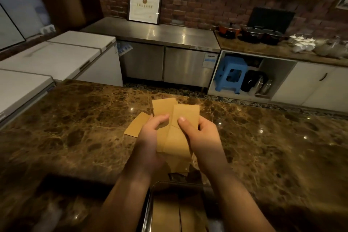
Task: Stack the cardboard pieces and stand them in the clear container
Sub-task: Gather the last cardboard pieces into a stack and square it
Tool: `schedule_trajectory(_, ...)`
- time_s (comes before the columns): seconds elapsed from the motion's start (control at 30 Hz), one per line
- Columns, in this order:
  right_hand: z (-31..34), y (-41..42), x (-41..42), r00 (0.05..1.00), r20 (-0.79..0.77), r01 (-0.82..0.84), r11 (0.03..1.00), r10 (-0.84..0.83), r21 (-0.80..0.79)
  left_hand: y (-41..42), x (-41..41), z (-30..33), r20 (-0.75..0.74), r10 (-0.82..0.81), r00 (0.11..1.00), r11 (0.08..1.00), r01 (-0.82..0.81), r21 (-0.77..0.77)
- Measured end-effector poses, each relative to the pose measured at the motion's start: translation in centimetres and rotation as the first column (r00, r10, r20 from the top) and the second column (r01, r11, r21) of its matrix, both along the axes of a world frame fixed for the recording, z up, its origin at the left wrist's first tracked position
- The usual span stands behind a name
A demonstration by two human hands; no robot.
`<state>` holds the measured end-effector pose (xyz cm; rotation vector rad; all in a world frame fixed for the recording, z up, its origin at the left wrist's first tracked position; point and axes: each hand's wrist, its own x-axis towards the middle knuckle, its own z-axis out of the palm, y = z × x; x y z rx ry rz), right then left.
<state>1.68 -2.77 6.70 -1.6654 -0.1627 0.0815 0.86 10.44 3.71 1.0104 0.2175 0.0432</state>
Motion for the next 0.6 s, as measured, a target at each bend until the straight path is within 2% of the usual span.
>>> schedule_trajectory(0.1, -1.2, 0.9, -0.5, 0.991, 0.133, 0.051, 0.952, -0.011, -0.301, 0.3, -0.7, -1.2, -0.067, -0.023, 0.998, 0.997, 0.017, -0.080)
schedule_trajectory(0.17, -2.1, 1.5, -0.7, 0.977, 0.211, 0.122, 0.830, -0.005, -0.544, 0.9, -1.2, -2.0, -0.081, -0.042, 0.996, 0.995, 0.034, -0.094)
schedule_trajectory(0.23, -2.9, 2.5, -0.9, 0.961, 0.272, 0.136, 0.766, 0.052, -0.628, 1.5, -1.6, -2.9, -0.042, -0.082, 0.996, 0.981, 0.073, -0.179)
schedule_trajectory(0.3, -3.6, 3.5, -0.4, 0.967, 0.218, 0.036, 0.782, 0.129, -0.622, 2.4, -1.9, -3.6, -0.016, -0.056, 0.998, 0.953, 0.049, -0.299)
schedule_trajectory(0.37, -3.7, 4.0, 1.1, 0.985, 0.022, -0.145, 0.894, 0.171, -0.425, 3.7, -2.2, -4.6, -0.035, 0.019, 0.999, 0.937, -0.030, -0.347)
schedule_trajectory(0.4, -3.9, 4.2, 2.3, 0.981, -0.035, -0.190, 0.926, 0.189, -0.327, 4.8, -2.3, -5.0, -0.051, 0.050, 0.997, 0.927, -0.065, -0.369)
schedule_trajectory(0.43, -4.2, 4.0, 3.8, 0.982, -0.022, -0.182, 0.927, 0.185, -0.328, 5.8, -2.4, -5.3, -0.065, 0.062, 0.996, 0.915, -0.083, -0.394)
schedule_trajectory(0.5, -5.2, 3.9, 7.0, 0.979, 0.017, -0.164, 0.834, 0.203, -0.527, 8.0, -2.6, -5.8, -0.112, 0.091, 0.990, 0.895, -0.131, -0.426)
schedule_trajectory(0.6, -7.3, 4.7, 10.9, 0.937, -0.063, -0.259, 0.565, 0.343, -0.783, 10.6, -2.3, -6.4, -0.174, 0.172, 0.970, 0.879, -0.231, -0.418)
